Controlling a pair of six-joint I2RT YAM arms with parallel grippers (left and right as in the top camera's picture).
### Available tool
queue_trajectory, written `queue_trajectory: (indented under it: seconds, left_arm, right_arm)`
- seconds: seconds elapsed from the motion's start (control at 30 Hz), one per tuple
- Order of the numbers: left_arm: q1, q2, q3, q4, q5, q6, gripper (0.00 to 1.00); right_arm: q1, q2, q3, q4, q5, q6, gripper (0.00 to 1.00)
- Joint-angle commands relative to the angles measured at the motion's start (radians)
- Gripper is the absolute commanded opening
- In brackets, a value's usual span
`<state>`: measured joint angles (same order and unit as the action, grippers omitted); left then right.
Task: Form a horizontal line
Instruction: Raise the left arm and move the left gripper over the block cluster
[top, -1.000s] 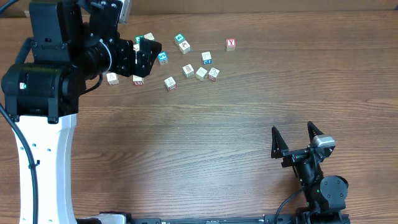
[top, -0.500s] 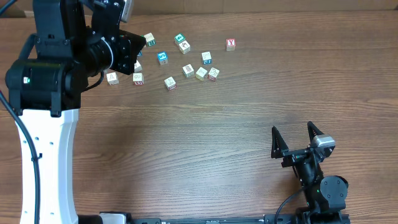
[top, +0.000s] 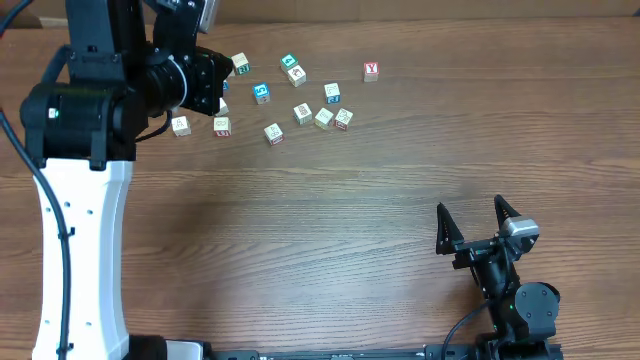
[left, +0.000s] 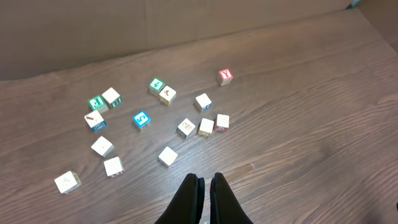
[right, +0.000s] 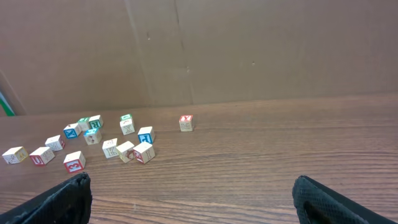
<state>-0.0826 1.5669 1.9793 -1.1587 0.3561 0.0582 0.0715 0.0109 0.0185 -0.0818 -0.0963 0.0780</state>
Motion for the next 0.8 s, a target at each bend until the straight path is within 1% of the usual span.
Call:
queue_trajectory:
  seconds: [0.0,0.53,0.77]
  left_arm:
    - [0.004,0.046,0.025,-0.017,0.007,-0.013,0.04]
    - [0.004,0.193,0.025,-0.066,0.0,-0.014,0.05]
    - [0.004,0.199,0.025,-0.079,-0.019,-0.014,0.12]
  right_arm:
    - [-0.008,-0.008,-0.01,0.004,0.013,-0.001,1.0]
    - [-0.008,-0.008,-0.01,0.004,0.013,-0.001,1.0]
    - [-0.008,-0.008,-0.01,0.004,0.013,-0.001,1.0]
